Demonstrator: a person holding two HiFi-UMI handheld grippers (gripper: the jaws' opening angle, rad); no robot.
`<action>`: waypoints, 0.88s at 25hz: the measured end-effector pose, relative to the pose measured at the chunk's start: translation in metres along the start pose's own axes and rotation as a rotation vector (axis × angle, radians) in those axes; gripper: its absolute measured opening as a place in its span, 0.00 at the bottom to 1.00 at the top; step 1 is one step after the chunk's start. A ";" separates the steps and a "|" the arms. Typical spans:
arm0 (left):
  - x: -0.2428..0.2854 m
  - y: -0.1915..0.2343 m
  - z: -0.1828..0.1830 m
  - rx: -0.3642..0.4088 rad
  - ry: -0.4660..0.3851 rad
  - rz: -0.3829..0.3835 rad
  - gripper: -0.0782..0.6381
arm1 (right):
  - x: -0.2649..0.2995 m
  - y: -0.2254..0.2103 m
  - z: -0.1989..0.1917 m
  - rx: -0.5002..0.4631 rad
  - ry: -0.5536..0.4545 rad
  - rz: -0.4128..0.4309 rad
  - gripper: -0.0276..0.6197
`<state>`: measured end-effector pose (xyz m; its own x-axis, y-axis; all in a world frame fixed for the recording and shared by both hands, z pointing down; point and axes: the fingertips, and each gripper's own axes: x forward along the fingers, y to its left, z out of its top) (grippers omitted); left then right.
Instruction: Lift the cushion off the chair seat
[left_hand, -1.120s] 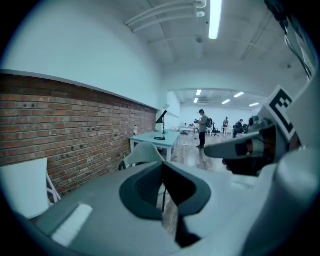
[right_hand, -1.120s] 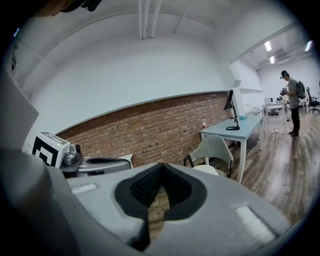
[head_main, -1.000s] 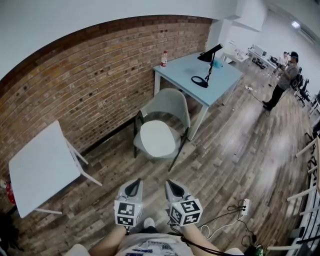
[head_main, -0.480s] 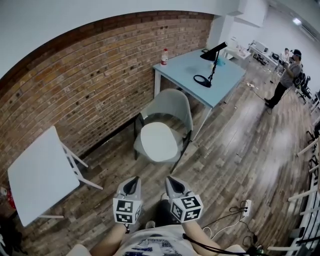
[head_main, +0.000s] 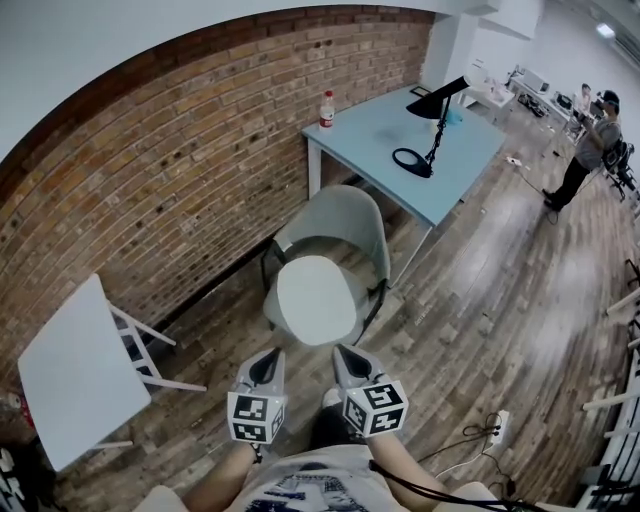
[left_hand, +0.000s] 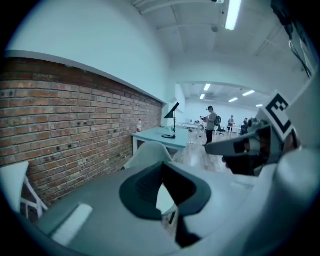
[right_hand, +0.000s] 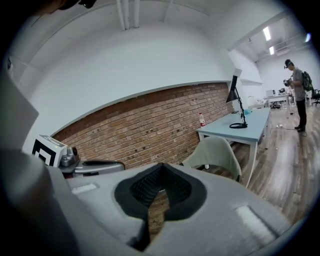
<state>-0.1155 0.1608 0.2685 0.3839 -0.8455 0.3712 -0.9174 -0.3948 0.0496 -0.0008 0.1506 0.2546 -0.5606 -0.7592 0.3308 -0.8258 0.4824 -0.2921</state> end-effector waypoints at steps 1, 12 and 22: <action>0.014 0.001 0.005 0.000 0.003 0.000 0.10 | 0.009 -0.012 0.006 0.002 0.003 -0.001 0.04; 0.141 0.019 0.029 -0.012 0.059 0.029 0.10 | 0.080 -0.127 0.037 0.075 0.061 0.010 0.04; 0.196 0.051 0.023 -0.010 0.105 0.052 0.10 | 0.146 -0.161 0.040 0.050 0.111 0.006 0.04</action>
<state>-0.0843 -0.0336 0.3225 0.3237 -0.8222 0.4681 -0.9369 -0.3475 0.0374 0.0528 -0.0546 0.3143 -0.5708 -0.7019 0.4260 -0.8201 0.4619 -0.3378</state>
